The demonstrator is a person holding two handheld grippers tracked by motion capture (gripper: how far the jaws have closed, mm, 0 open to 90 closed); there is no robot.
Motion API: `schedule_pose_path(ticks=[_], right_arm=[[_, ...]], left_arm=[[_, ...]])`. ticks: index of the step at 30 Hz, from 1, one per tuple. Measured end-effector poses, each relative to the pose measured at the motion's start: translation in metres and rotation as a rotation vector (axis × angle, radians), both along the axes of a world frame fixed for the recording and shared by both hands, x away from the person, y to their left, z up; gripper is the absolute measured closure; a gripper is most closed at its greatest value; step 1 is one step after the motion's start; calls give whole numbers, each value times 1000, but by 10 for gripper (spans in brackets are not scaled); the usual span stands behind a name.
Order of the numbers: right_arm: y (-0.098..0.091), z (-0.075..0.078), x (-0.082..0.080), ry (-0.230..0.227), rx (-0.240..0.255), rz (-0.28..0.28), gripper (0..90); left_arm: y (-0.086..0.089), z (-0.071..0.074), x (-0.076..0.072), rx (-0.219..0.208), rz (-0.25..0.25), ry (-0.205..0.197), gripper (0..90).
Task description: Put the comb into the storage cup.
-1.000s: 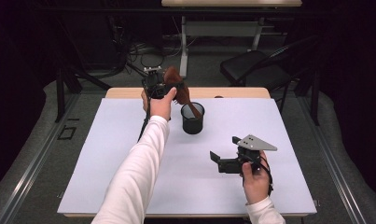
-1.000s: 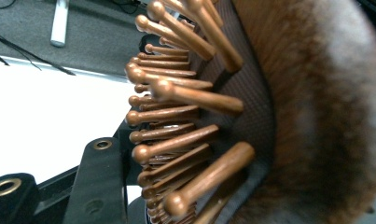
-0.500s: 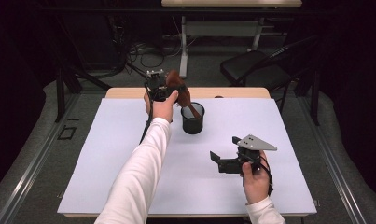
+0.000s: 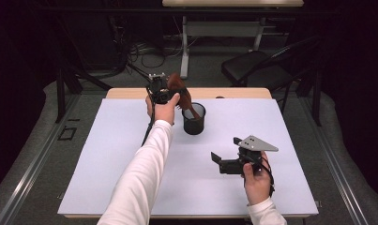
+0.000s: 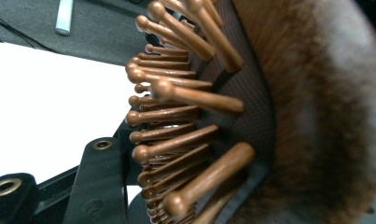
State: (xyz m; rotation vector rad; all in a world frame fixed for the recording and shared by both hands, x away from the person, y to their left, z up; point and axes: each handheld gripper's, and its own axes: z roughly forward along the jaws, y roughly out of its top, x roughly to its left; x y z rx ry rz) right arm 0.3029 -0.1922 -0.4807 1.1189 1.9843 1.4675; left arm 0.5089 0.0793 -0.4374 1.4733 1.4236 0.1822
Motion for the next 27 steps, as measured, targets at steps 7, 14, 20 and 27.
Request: schedule_pose_path(ticks=[7, 14, 20, 27], right_arm=[[0, 0, 0, 0, 0, 1, 0], [1, 0, 0, 1, -2, 2, 0], [1, 0, 0, 1, -3, 2, 0], [2, -1, 0, 3, -3, 4, 0]], left_arm=[[-1, -4, 1, 2, -1, 8, 476], [-2, -7, 1, 5, 2, 8, 476], [0, -14, 2, 2, 6, 22, 477], [1, -16, 2, -7, 9, 27, 476]])
